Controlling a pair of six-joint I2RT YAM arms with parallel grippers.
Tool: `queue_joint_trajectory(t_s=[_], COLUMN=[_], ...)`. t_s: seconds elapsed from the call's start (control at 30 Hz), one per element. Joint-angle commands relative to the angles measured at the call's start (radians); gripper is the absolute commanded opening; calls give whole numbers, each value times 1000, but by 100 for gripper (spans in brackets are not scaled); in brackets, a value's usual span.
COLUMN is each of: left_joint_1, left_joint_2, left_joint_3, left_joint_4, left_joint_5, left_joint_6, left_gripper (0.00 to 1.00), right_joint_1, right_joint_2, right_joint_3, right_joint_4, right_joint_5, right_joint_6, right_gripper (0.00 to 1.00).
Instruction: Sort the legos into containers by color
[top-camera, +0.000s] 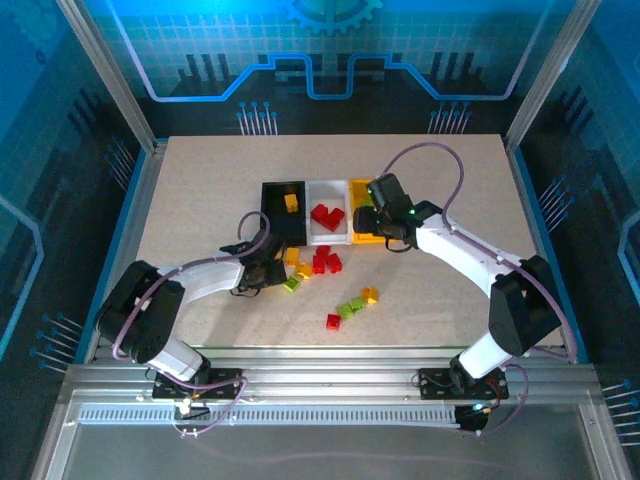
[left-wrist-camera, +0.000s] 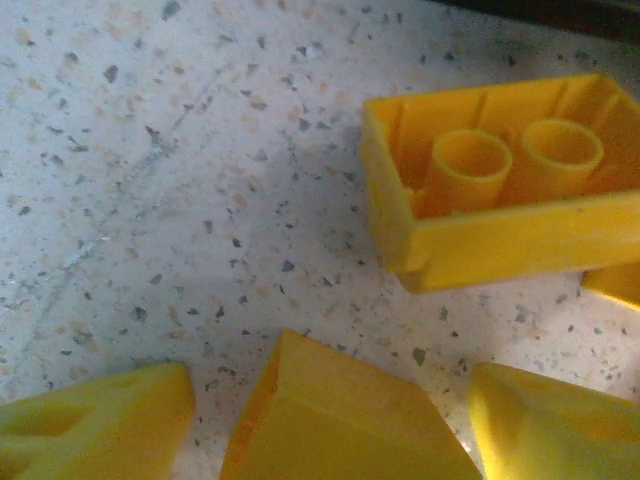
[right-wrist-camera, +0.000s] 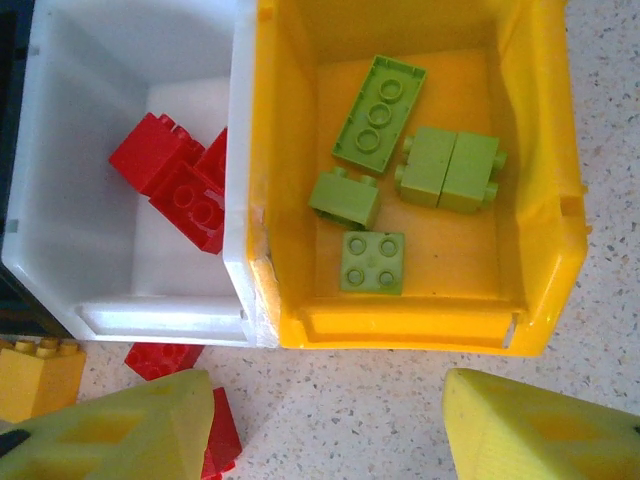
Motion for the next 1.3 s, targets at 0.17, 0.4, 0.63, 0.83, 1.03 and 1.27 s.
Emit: queue_joint_trajectory(t_s=[0.17,0.4,0.63,0.83,1.03,1.27], left_joint_1=[4,-17,-7,36,76,86], left_joint_2=[20,-143,-184,116,345,428], left_joint_3=[-3,-17,203,520,759,845], left_joint_4=[33,-45,-136,-147,-216,-260], left_joint_5=[25,45,3,-56,-94,-61], left_joint_6=[19,-2,25,89,119,117], left_gripper=[53,40,41,40,40,68], right_joint_1=[-14,-21,-32,-37,-44,-47], right_joint_2=[-38,-41,-57,-68,-109,-143], right_joint_3=[-22,-31,-69,-79,-85,-99], right_joint_4=[6,11,34,12,-13,-13], right_joint_5=[11,11,3,8,12,6], right_joint_6=[22,24,36,39,37,44], right_gripper=[64,64,64,64,64,64])
